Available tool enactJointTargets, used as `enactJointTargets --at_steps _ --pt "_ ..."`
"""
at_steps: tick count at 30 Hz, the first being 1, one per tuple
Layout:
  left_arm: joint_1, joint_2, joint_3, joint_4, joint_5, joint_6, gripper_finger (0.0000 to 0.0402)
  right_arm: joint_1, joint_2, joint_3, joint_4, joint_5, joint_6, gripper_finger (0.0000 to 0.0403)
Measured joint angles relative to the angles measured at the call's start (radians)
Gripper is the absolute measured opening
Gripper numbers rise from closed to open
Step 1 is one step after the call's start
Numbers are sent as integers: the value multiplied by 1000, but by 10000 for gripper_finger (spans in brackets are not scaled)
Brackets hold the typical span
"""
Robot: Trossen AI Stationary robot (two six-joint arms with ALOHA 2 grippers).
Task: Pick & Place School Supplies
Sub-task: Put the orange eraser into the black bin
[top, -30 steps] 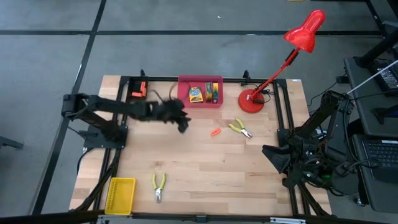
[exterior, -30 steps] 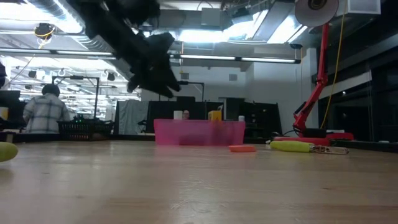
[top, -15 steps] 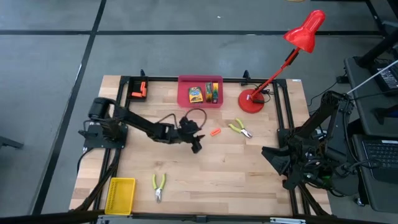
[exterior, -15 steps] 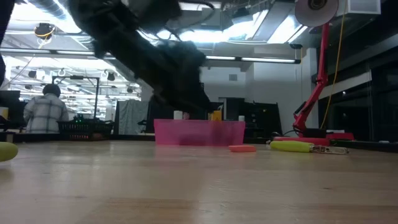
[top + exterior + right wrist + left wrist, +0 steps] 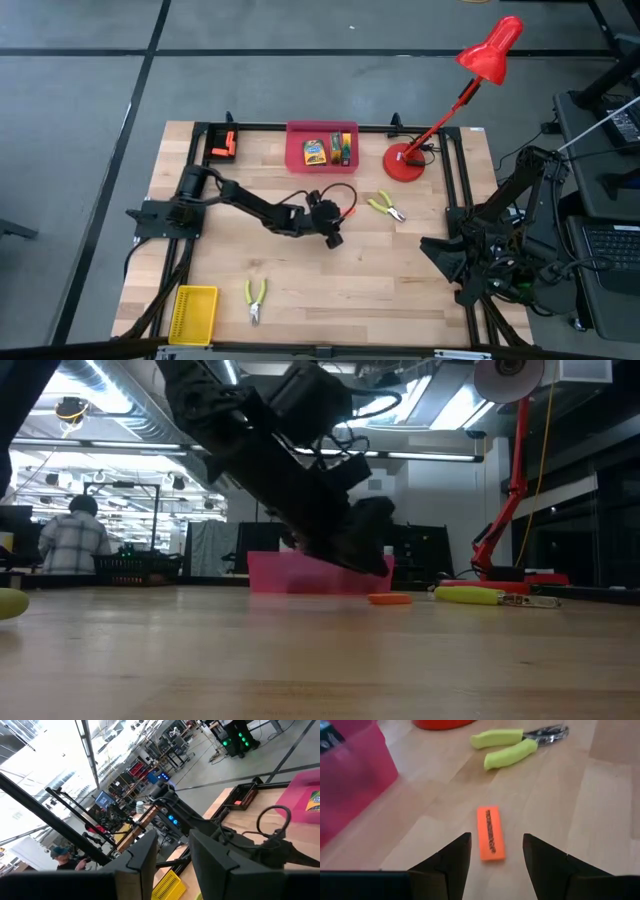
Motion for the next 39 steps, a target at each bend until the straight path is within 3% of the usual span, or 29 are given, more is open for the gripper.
enactJointTargets --at_steps 15,21,39 --pt "26 38 9 7 4 -38 175 0 0 0 0 -6 1 121" --pt "63 54 10 20 86 -74 173 0 0 0 3 -15 2 121" --pt "49 69 9 44 110 -64 171 0 0 0 10 -23 -6 121"
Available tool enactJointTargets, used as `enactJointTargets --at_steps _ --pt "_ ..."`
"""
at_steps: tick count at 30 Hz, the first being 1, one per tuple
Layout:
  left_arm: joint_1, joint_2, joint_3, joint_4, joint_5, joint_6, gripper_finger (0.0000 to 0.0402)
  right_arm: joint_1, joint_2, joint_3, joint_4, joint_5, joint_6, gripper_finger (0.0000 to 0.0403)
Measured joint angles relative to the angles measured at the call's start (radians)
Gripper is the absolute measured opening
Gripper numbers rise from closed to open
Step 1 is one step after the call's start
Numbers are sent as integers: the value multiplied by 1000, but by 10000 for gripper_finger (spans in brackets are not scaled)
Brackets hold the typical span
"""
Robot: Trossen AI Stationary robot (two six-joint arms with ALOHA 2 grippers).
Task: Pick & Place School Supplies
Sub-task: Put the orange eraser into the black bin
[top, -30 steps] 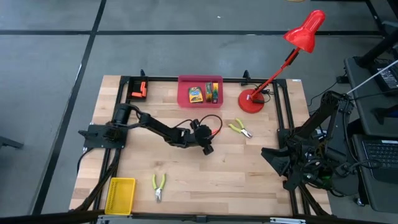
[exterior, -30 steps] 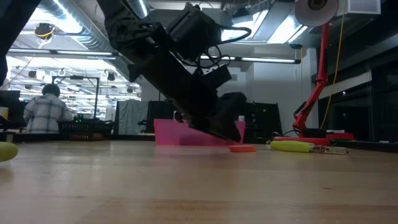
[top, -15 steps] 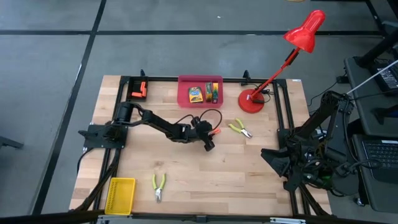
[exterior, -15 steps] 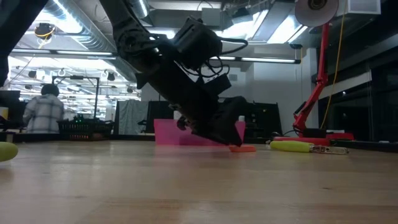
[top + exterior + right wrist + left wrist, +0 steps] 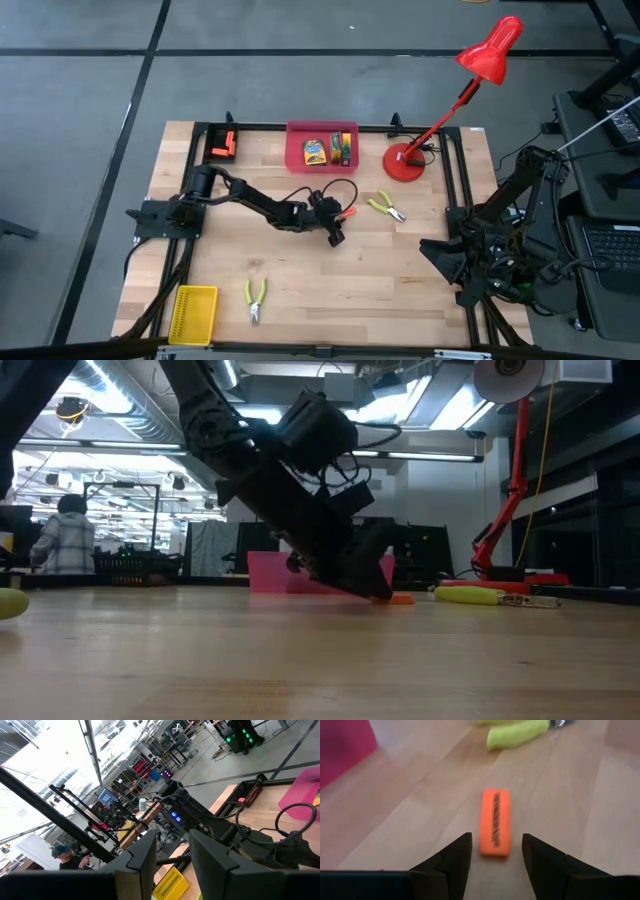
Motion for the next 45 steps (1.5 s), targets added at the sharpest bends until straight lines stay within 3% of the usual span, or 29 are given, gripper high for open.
enactJointTargets --at_steps 17,30,45 --pt "12 36 1 59 -1 -61 169 0 0 0 1 -9 2 121" --pt "25 37 1 51 11 -75 84 0 0 0 4 -10 0 121" --pt "24 34 -2 76 8 -163 81 0 0 0 5 -10 0 121"
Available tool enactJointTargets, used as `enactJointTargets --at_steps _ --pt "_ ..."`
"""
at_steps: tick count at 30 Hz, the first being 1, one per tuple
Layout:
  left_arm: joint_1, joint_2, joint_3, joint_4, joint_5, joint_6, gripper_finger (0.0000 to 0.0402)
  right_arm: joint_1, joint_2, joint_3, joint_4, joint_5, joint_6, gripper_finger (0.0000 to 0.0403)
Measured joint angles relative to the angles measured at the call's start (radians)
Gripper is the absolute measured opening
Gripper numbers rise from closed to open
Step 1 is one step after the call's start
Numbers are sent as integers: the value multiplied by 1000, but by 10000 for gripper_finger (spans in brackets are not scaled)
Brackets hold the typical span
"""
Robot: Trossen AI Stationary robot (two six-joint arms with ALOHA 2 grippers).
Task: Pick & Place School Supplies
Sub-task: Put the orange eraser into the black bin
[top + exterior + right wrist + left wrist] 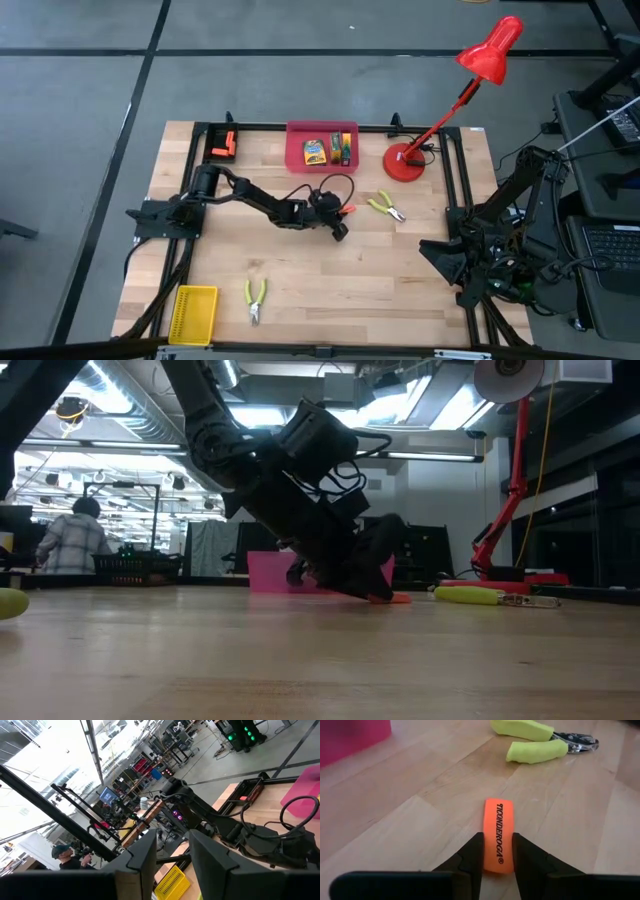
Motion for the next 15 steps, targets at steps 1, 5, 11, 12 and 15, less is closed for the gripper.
enactJointTargets --at_steps 1,5,11,12,15 --pt "0 -2 0 4 4 -7 82 0 0 0 0 0 0 121" --pt "-1 -34 -4 29 16 -21 82 0 0 0 0 0 -1 121" --pt "3 -125 -2 39 -13 -86 83 0 0 0 0 0 -18 121" --pt "5 -143 -2 36 -30 -107 84 0 0 0 0 0 -19 121" --pt "19 -194 -1 38 -104 -162 86 0 0 0 0 0 -23 121"
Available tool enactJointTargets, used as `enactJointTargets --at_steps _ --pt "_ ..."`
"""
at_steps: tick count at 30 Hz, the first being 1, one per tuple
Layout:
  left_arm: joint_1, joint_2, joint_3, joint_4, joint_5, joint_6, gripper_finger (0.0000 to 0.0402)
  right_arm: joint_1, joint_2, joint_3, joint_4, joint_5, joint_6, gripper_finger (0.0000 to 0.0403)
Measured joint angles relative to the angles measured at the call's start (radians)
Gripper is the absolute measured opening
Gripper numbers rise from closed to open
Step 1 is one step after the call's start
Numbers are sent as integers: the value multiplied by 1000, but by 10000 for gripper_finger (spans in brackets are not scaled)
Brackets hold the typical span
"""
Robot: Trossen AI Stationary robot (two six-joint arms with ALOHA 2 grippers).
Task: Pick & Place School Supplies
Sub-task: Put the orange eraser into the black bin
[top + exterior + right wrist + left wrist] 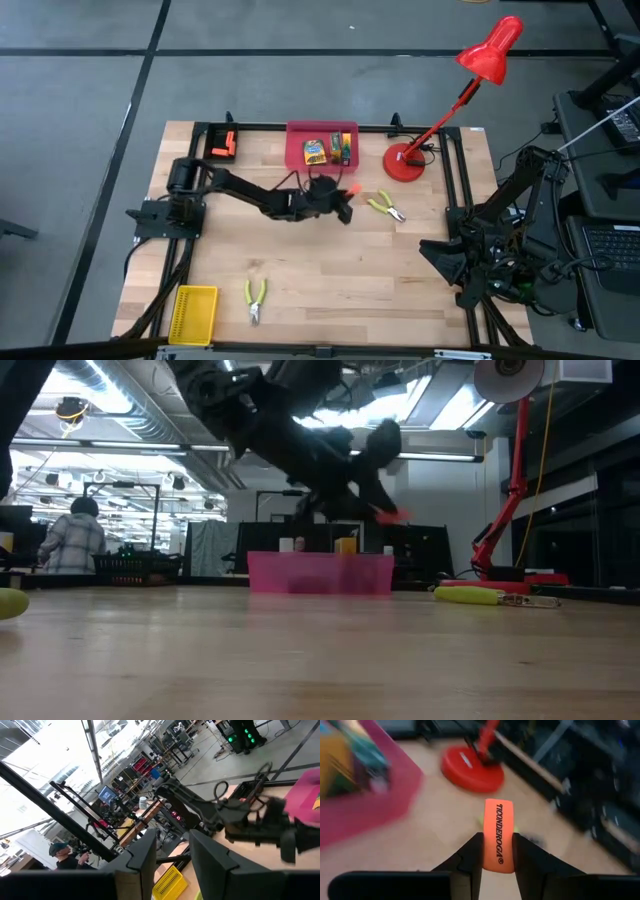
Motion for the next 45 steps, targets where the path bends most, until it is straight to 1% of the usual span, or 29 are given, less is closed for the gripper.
enactJointTargets --at_steps 2,5,8,11,15,18,20,24,27,33,36,38,42,45 --pt "20 -28 0 -29 -47 -39 85 0 0 0 0 0 -6 121" --pt "62 -71 0 -125 -101 -129 83 0 0 0 0 0 -20 121" --pt "112 -118 0 -278 -146 -227 84 0 0 0 0 0 -23 121" --pt "164 -169 0 -423 -210 -286 85 0 0 0 0 -1 -23 121" --pt "247 -252 1 -668 -287 -413 85 0 0 0 0 -1 -31 121" --pt "309 -316 1 -857 -328 -474 85 0 0 0 0 0 -36 121" --pt "350 -360 -4 -980 -333 -499 84 0 0 0 0 0 -44 121" --pt "428 -442 -54 -1151 -305 -556 83 0 0 0 -1 6 -52 121" --pt "480 -496 -108 -1226 -298 -619 82 0 0 0 -2 25 -60 121" --pt "588 -611 -263 -1228 -249 -688 82 -1 -1 0 -8 38 -59 121" --pt "637 -654 -332 -1214 -232 -688 82 -3 -1 0 -8 51 -52 121" --pt "675 -673 -374 -1146 -205 -639 83 -3 -1 0 -8 56 -52 121" --pt "748 -695 -443 -971 -86 -449 85 -5 -1 0 -8 69 -39 121" --pt "790 -698 -474 -846 -15 -332 92 -10 -1 0 -7 71 -23 121"
